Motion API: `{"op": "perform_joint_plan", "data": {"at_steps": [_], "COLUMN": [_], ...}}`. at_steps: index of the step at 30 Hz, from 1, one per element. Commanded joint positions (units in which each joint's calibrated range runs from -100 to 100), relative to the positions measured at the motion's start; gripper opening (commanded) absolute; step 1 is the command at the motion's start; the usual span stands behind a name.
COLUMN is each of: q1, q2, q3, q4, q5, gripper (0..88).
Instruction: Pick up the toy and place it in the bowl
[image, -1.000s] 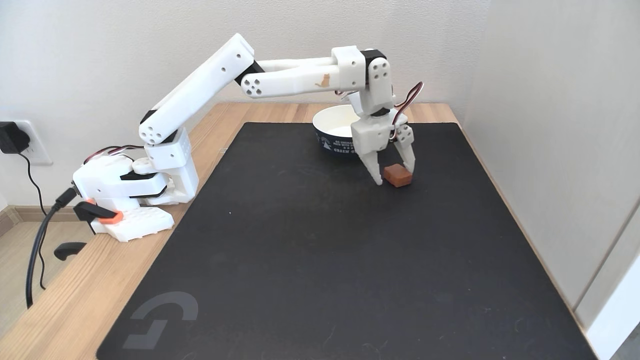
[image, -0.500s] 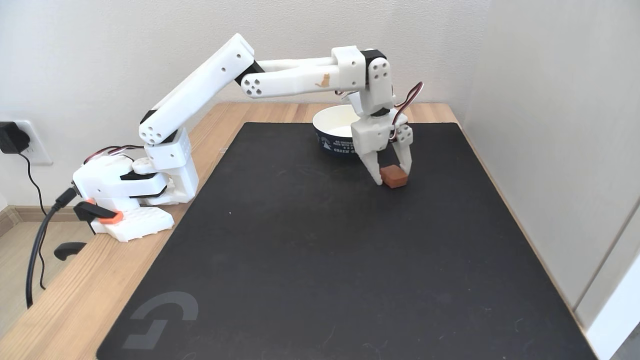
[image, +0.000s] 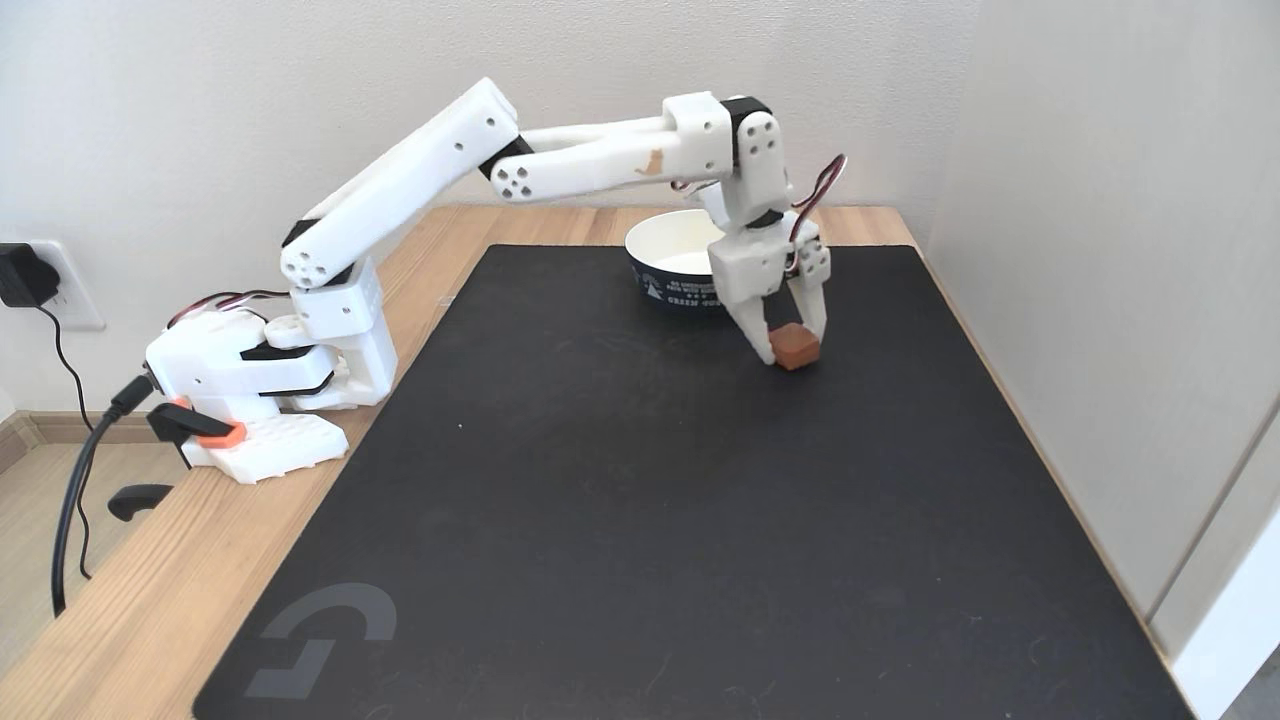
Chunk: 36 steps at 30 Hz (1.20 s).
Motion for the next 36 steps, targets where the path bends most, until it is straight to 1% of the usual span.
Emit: {"op": "perform_joint_plan", "data": {"at_steps": [1,5,7,10,14,15,16,19,22,25,29,31,34,36], "q1": [-4.17,-8.86,-11.79,-13.88,-15.8,-16.05,-16.64,-17.64,-20.23,-21.82,-24.83,-25.67,-25.67,-25.09], "q2": [-1.05,-6.97,-10.98,-14.06,-18.56,-19.48,-21.06,-22.4,-22.15,-21.9,-21.73,-21.98,-22.48,-22.56], "q3": [-8.11,-10.54,-10.27,-10.27,-2.97,-0.72,3.88,9.38,13.88,15.32,15.69,15.69,15.69,15.14], "q4": [-1.67,-3.36,-6.58,-7.42,-9.37,-9.97,-10.56,-10.9,-14.11,-15.05,-14.45,-12.42,-7.42,-2.26], "q5": [-0.26,-2.35,-2.61,-2.61,-2.77,-3.24,-4.85,-6.58,-6.89,-6.94,-9.45,-10.91,-12.68,-13.62], "gripper": [9.8,9.9,9.9,10.0,10.4,10.4,10.4,10.4,10.4,10.4,10.4,10.4,10.5,10.5]}}
